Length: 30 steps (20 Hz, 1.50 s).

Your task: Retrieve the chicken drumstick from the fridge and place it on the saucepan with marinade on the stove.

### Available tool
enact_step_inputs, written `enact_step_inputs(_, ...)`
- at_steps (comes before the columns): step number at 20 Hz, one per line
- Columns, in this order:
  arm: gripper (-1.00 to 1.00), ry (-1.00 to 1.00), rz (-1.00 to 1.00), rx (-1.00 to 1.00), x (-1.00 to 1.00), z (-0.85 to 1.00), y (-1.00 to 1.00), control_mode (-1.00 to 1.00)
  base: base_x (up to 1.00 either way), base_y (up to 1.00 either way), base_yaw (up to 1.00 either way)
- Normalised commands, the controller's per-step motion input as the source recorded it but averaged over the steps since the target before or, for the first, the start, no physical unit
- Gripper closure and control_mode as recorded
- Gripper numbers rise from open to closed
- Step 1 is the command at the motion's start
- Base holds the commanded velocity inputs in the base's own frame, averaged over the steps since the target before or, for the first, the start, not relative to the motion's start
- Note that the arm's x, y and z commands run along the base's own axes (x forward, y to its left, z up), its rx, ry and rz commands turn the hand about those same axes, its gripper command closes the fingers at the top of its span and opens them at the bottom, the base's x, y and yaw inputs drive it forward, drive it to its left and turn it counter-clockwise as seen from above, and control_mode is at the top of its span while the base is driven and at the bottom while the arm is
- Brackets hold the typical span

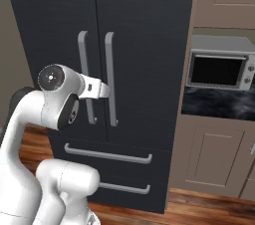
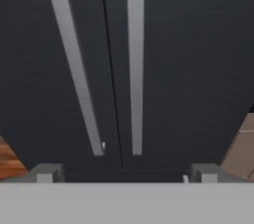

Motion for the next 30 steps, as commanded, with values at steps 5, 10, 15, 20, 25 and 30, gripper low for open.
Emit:
enact_step_inputs(5,-1.00,-0.04,0.00,0.00,0.58,0.05,-0.03,-1.00,0.00,0.00,0.00)
enact_step_inputs(10,-1.00,0.00,0.00,0.00,0.58,0.11,-0.15,-1.00,0.00,0.00,0.00)
enact_step_inputs(15,-1.00,0.00,0.00,0.00,0.58,0.11,-0.18,-1.00,0.00,0.00,0.00)
enact_step_inputs(20,-1.00,0.00,0.00,0.00,0.63,0.01,-0.01,-1.00,0.00,0.00,0.00)
enact_step_inputs(25,-1.00,0.00,0.00,0.00,0.70,0.00,0.00,-1.00,0.00,0.00,0.00)
enact_step_inputs(30,-1.00,0.00,0.00,0.00,0.68,0.00,0.00,-1.00,0.00,0.00,0.00)
